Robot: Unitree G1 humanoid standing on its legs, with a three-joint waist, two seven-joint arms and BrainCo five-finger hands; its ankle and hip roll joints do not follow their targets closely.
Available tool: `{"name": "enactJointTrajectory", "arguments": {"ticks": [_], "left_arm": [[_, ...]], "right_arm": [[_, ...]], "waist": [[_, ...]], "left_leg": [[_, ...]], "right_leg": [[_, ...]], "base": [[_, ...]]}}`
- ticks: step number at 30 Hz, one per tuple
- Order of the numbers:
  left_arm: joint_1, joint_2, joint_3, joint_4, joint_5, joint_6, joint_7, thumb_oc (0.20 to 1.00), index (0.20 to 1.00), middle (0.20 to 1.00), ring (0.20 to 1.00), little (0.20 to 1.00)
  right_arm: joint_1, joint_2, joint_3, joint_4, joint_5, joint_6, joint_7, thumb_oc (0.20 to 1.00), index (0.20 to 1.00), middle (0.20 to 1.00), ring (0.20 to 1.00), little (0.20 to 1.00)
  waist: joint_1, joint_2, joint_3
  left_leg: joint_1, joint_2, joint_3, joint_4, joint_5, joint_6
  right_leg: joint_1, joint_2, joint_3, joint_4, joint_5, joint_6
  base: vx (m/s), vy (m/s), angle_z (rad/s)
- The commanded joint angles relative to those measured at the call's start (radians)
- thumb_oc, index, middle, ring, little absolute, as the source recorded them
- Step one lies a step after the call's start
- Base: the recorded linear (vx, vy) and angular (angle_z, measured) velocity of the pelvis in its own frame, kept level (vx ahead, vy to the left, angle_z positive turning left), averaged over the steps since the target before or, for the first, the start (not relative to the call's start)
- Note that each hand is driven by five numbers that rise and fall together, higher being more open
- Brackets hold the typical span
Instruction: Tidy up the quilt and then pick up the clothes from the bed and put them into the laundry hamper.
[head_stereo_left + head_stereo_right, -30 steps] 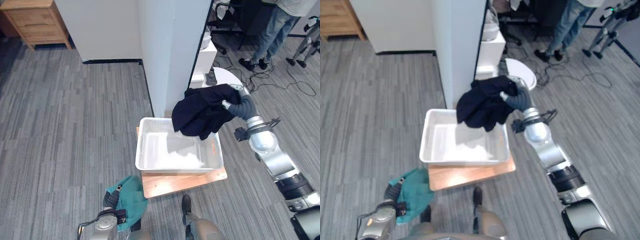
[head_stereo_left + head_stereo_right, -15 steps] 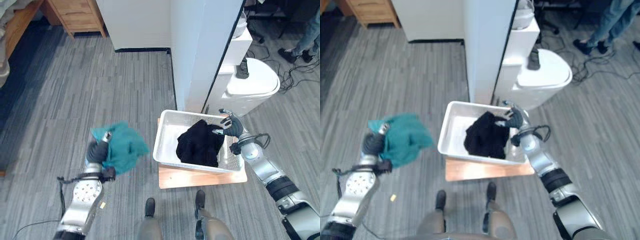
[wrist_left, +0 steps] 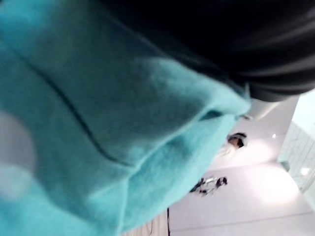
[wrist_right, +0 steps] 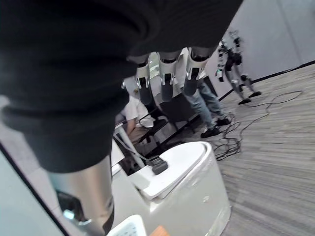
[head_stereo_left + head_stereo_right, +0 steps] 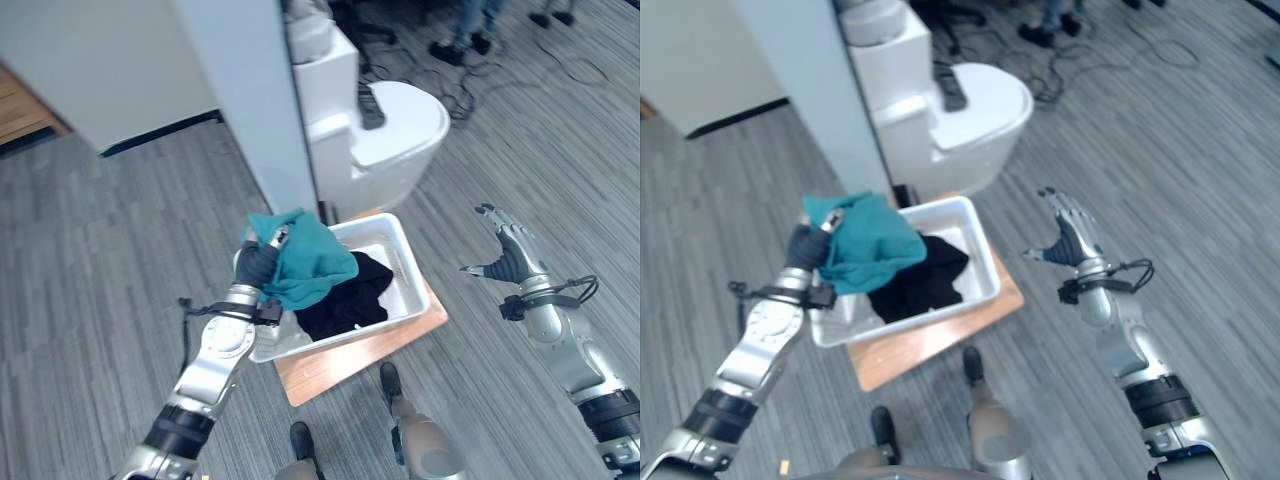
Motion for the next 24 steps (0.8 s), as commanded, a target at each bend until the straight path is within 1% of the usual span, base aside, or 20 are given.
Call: {"name": "enactJointTrajectory", "arguments": {"ticks": [1, 2, 3, 4, 5, 7, 8, 10, 11, 12, 13, 14, 15, 18, 20, 22, 23, 24], "left_arm": [[-0.108, -0.018, -0.054, 0.126, 0.053, -0.004, 0.069, 0.2, 0.2, 0.2, 0.2, 0.2], [-0.122, -0.035, -0.061, 0.171, 0.058, 0.003, 0.082, 0.2, 0.2, 0.2, 0.2, 0.2], [-0.124, -0.035, -0.062, 0.173, 0.058, 0.002, 0.083, 0.2, 0.2, 0.2, 0.2, 0.2], [-0.139, -0.054, -0.067, 0.218, 0.044, 0.016, 0.093, 0.517, 0.517, 0.517, 0.517, 0.517], [-0.164, -0.086, -0.067, 0.302, 0.022, 0.036, 0.109, 1.0, 1.0, 1.0, 1.0, 1.0], [-0.179, -0.089, -0.068, 0.34, 0.036, 0.042, 0.116, 1.0, 1.0, 1.0, 1.0, 1.0], [-0.173, -0.089, -0.05, 0.348, 0.03, 0.042, 0.126, 1.0, 1.0, 1.0, 1.0, 1.0], [-0.161, -0.082, -0.037, 0.339, 0.029, 0.039, 0.126, 1.0, 1.0, 1.0, 1.0, 1.0], [-0.132, -0.065, -0.006, 0.303, 0.025, 0.028, 0.135, 1.0, 1.0, 1.0, 1.0, 1.0], [-0.13, -0.064, -0.005, 0.302, 0.025, 0.029, 0.135, 1.0, 1.0, 1.0, 1.0, 1.0], [-0.085, -0.037, 0.039, 0.279, 0.027, 0.017, 0.137, 1.0, 1.0, 1.0, 1.0, 1.0], [-0.083, -0.036, 0.04, 0.278, 0.027, 0.018, 0.137, 1.0, 1.0, 1.0, 1.0, 1.0], [-0.028, -0.015, 0.093, 0.259, -0.007, 0.006, 0.138, 1.0, 1.0, 1.0, 1.0, 1.0], [0.065, 0.007, 0.186, 0.248, -0.055, -0.007, 0.153, 1.0, 1.0, 1.0, 1.0, 1.0], [0.135, 0.01, 0.272, 0.311, -0.073, -0.015, 0.185, 1.0, 1.0, 1.0, 1.0, 1.0], [0.146, 0.008, 0.285, 0.337, -0.075, -0.013, 0.192, 1.0, 1.0, 1.0, 1.0, 1.0], [0.197, -0.004, 0.319, 0.394, -0.081, -0.003, 0.197, 1.0, 1.0, 1.0, 1.0, 1.0], [0.213, -0.017, 0.327, 0.434, -0.098, 0.006, 0.194, 1.0, 1.0, 1.0, 1.0, 1.0]], "right_arm": [[-0.053, -0.002, 0.0, -0.055, -0.004, -0.038, -0.022, 1.0, 1.0, 1.0, 1.0, 1.0], [-0.048, 0.003, 0.001, -0.052, 0.004, -0.037, -0.025, 1.0, 1.0, 1.0, 1.0, 1.0], [-0.049, 0.003, 0.001, -0.052, 0.004, -0.037, -0.025, 1.0, 1.0, 1.0, 1.0, 1.0], [-0.041, 0.007, 0.0, -0.047, 0.011, -0.033, -0.031, 1.0, 1.0, 1.0, 1.0, 1.0], [-0.026, 0.009, -0.008, -0.034, 0.017, -0.022, -0.044, 1.0, 1.0, 1.0, 1.0, 1.0], [-0.016, 0.006, -0.02, -0.016, 0.025, -0.016, -0.056, 1.0, 1.0, 1.0, 1.0, 1.0], [0.008, 0.005, -0.042, 0.008, 0.039, -0.011, -0.071, 1.0, 1.0, 1.0, 1.0, 1.0], [0.029, 0.001, -0.056, 0.019, 0.038, -0.007, -0.078, 1.0, 1.0, 1.0, 1.0, 1.0], [0.068, -0.003, -0.08, 0.062, 0.042, -0.003, -0.089, 1.0, 1.0, 1.0, 1.0, 1.0], [0.068, -0.003, -0.079, 0.063, 0.042, -0.004, -0.089, 1.0, 1.0, 1.0, 1.0, 1.0], [0.105, 0.006, -0.096, 0.128, 0.061, 0.002, -0.095, 1.0, 1.0, 1.0, 1.0, 1.0], [0.104, 0.006, -0.095, 0.128, 0.061, 0.002, -0.095, 1.0, 1.0, 1.0, 1.0, 1.0], [0.126, 0.032, -0.105, 0.18, 0.11, 0.006, -0.093, 1.0, 1.0, 1.0, 1.0, 1.0], [0.15, 0.064, -0.118, 0.253, 0.183, 0.008, -0.087, 1.0, 1.0, 1.0, 1.0, 1.0], [0.164, 0.094, -0.114, 0.363, 0.24, 0.017, -0.079, 1.0, 1.0, 1.0, 1.0, 1.0], [0.161, 0.109, -0.112, 0.399, 0.261, 0.017, -0.079, 1.0, 1.0, 1.0, 1.0, 1.0], [0.156, 0.153, -0.119, 0.485, 0.343, 0.02, -0.08, 1.0, 1.0, 1.0, 1.0, 1.0], [0.155, 0.172, -0.122, 0.514, 0.375, 0.024, -0.075, 1.0, 1.0, 1.0, 1.0, 1.0]], "waist": [[-0.026, -0.005, -0.034], [-0.03, -0.006, -0.034], [-0.028, -0.008, -0.035], [-0.033, -0.008, -0.034], [-0.043, -0.009, -0.029], [-0.045, -0.006, -0.023], [-0.045, -0.007, -0.024], [-0.044, -0.006, -0.025], [-0.038, -0.002, -0.025], [-0.038, -0.004, -0.027], [-0.028, -0.002, -0.032], [-0.028, -0.004, -0.033], [-0.018, -0.004, -0.04], [0.006, -0.008, -0.049], [0.037, -0.012, -0.06], [0.041, -0.014, -0.066], [0.059, -0.016, -0.074], [0.067, -0.016, -0.08]], "left_leg": [[0.009, 0.007, 0.029, 0.002, -0.058, 0.026], [0.005, 0.007, 0.035, 0.002, -0.059, 0.025], [0.001, 0.007, 0.036, 0.002, -0.053, 0.025], [-0.003, 0.007, 0.043, 0.002, -0.052, 0.024], [-0.005, 0.007, 0.048, 0.002, -0.048, 0.024], [-0.002, 0.008, 0.048, 0.002, -0.052, 0.023], [-0.005, 0.008, 0.047, 0.002, -0.046, 0.021], [-0.002, 0.008, 0.043, 0.002, -0.045, 0.02], [0.007, 0.01, 0.035, 0.002, -0.051, 0.019], [0.004, 0.01, 0.036, 0.002, -0.045, 0.019], [0.015, 0.013, 0.026, 0.002, -0.052, 0.017], [0.012, 0.013, 0.026, 0.002, -0.046, 0.017], [0.022, 0.014, 0.018, 0.002, -0.046, 0.015], [0.037, 0.016, -0.002, 0.002, -0.045, 0.013], [0.055, 0.017, -0.027, 0.002, -0.048, 0.011], [0.053, 0.016, -0.031, 0.002, -0.042, 0.01], [0.062, 0.014, -0.042, 0.002, -0.041, 0.009], [0.063, 0.013, -0.046, 0.002, -0.039, 0.01]], "right_leg": [[0.048, -0.042, -0.008, 0.002, -0.162, 0.102], [0.038, -0.04, -0.003, 0.002, -0.159, 0.103], [0.033, -0.041, -0.001, 0.002, -0.154, 0.101], [0.025, -0.04, 0.003, 0.002, -0.151, 0.101], [0.016, -0.041, 0.005, 0.002, -0.147, 0.101], [0.021, -0.043, 0.002, 0.002, -0.151, 0.102], [0.019, -0.047, -0.001, 0.002, -0.147, 0.099], [0.025, -0.048, -0.006, 0.002, -0.149, 0.097], [0.041, -0.05, -0.019, 0.002, -0.158, 0.096], [0.037, -0.05, -0.018, 0.002, -0.154, 0.095], [0.059, -0.051, -0.032, 0.002, -0.166, 0.094], [0.056, -0.051, -0.031, 0.002, -0.161, 0.092], [0.077, -0.052, -0.041, 0.002, -0.167, 0.088], [0.116, -0.054, -0.063, 0.002, -0.178, 0.081], [0.158, -0.053, -0.088, 0.002, -0.194, 0.075], [0.162, -0.055, -0.092, 0.002, -0.193, 0.073], [0.183, -0.057, -0.105, 0.002, -0.198, 0.07], [0.186, -0.059, -0.11, 0.002, -0.198, 0.069]], "base": [[-0.01, 0.002, -0.55], [0.0, -0.003, -0.46], [-0.02, -0.012, -0.46], [-0.01, 0.001, -0.36], [0.03, 0.023, -0.25], [0.01, 0.01, -0.08], [0.0, 0.0, 0.0], [0.02, -0.004, 0.06], [0.0, -0.005, 0.12], [0.06, 0.001, 0.2], [0.01, -0.017, 0.29], [0.06, -0.015, 0.34], [0.03, -0.021, 0.26], [0.05, -0.017, 0.2], [0.04, -0.024, 0.31], [0.02, -0.009, 0.33], [0.03, 0.001, 0.3], [0.03, 0.007, 0.21]]}}
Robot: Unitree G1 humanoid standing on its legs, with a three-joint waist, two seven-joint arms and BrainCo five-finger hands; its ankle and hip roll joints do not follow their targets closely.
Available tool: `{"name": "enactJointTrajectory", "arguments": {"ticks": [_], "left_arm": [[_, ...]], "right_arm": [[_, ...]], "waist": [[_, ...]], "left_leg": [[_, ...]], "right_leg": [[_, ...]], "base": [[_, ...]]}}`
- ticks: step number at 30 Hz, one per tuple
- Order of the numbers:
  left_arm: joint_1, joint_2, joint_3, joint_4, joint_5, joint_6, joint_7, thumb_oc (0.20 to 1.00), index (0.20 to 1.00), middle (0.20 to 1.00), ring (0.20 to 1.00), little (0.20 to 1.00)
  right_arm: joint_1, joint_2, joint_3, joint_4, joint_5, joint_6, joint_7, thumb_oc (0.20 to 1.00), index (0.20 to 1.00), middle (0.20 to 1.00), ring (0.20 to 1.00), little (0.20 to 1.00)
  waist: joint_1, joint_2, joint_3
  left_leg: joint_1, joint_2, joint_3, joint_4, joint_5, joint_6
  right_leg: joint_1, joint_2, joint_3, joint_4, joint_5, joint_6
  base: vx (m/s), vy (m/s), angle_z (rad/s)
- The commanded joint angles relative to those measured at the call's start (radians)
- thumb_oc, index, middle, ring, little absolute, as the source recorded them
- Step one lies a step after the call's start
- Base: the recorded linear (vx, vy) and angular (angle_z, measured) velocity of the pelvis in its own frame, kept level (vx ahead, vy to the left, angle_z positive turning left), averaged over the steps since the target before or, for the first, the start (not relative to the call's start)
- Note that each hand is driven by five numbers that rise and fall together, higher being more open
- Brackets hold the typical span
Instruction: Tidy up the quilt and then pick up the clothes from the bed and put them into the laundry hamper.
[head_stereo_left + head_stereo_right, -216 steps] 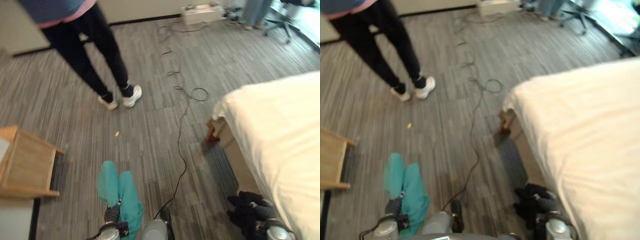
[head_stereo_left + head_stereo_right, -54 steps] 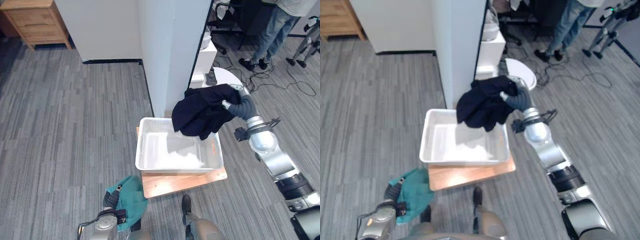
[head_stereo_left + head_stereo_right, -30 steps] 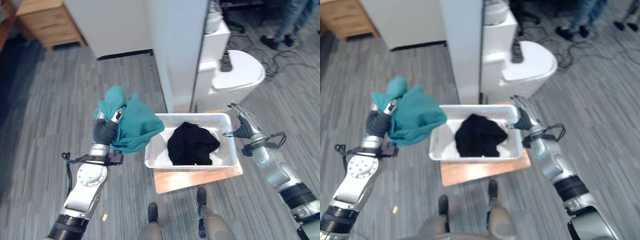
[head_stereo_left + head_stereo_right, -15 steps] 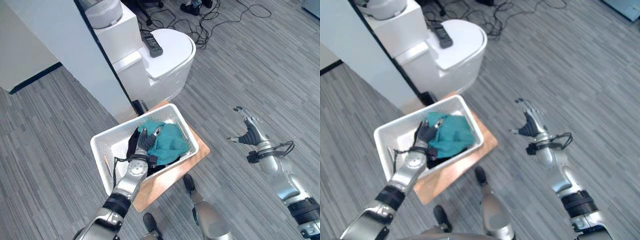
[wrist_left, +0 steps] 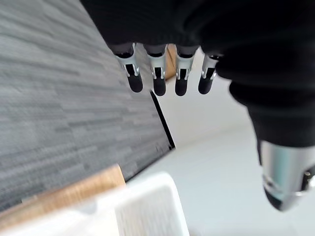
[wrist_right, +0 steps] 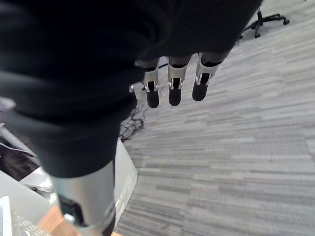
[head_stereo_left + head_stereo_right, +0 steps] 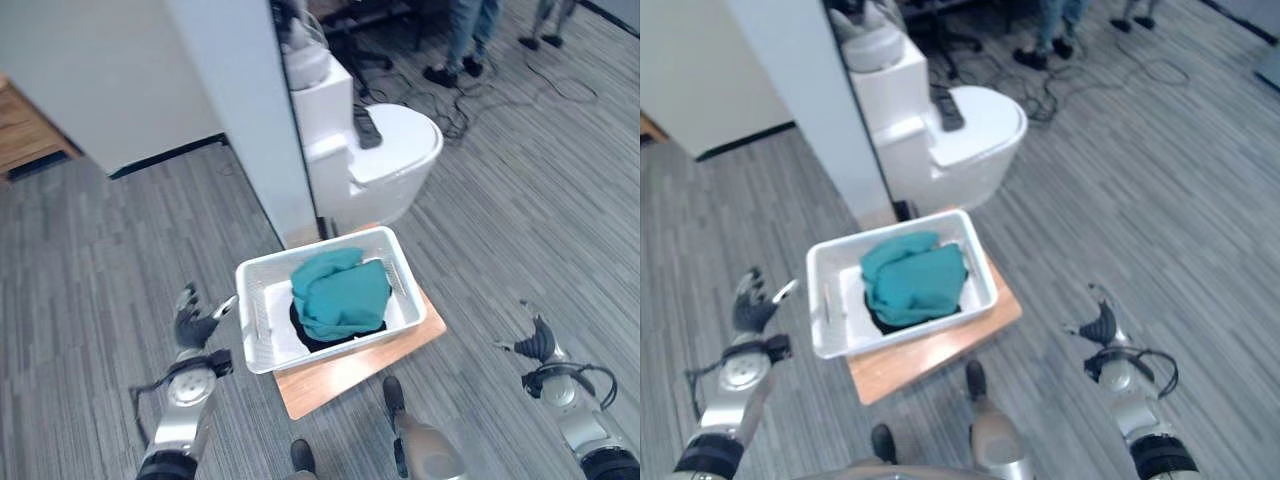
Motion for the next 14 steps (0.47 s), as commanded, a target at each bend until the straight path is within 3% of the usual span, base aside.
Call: {"name": "enactJointTrajectory", "arguments": {"ticks": [1, 6, 9, 14], "left_arm": [[-0.013, 0.011, 0.014, 0.158, -0.034, -0.024, 0.01, 1.0, 1.0, 1.0, 1.0, 1.0], [0.018, -0.038, -0.012, 0.409, -0.001, 0.029, -0.014, 1.0, 1.0, 1.0, 1.0, 1.0], [-0.004, -0.091, -0.065, 0.694, 0.062, 0.076, -0.038, 1.0, 1.0, 1.0, 1.0, 1.0], [-0.014, -0.114, -0.103, 0.82, 0.12, 0.107, -0.059, 1.0, 1.0, 1.0, 1.0, 1.0]], "right_arm": [[-0.074, 0.068, -0.029, 0.123, 0.178, -0.019, -0.006, 1.0, 1.0, 1.0, 1.0, 1.0], [-0.114, 0.127, 0.008, 0.293, 0.233, -0.005, 0.016, 1.0, 1.0, 1.0, 1.0, 1.0], [-0.175, 0.201, 0.046, 0.533, 0.282, 0.017, 0.029, 1.0, 1.0, 1.0, 1.0, 1.0], [-0.196, 0.246, 0.084, 0.637, 0.287, 0.028, 0.057, 1.0, 1.0, 1.0, 1.0, 1.0]], "waist": [[0.01, -0.03, -0.043], [0.032, -0.031, -0.053], [0.051, -0.032, -0.066], [0.067, -0.037, -0.079]], "left_leg": [[0.018, -0.02, 0.003, 0.002, -0.037, 0.021], [0.025, -0.024, -0.01, 0.002, -0.036, 0.023], [0.028, -0.028, -0.019, 0.002, -0.039, 0.026], [0.032, -0.034, -0.031, 0.002, -0.041, 0.029]], "right_leg": [[0.109, -0.067, -0.044, 0.002, -0.196, 0.089], [0.129, -0.074, -0.061, 0.002, -0.2, 0.089], [0.138, -0.079, -0.071, 0.002, -0.201, 0.091], [0.155, -0.088, -0.086, 0.002, -0.201, 0.094]], "base": [[0.02, 0.014, 0.09], [0.01, 0.023, 0.14], [0.01, 0.057, 0.16], [0.02, 0.064, 0.1]]}}
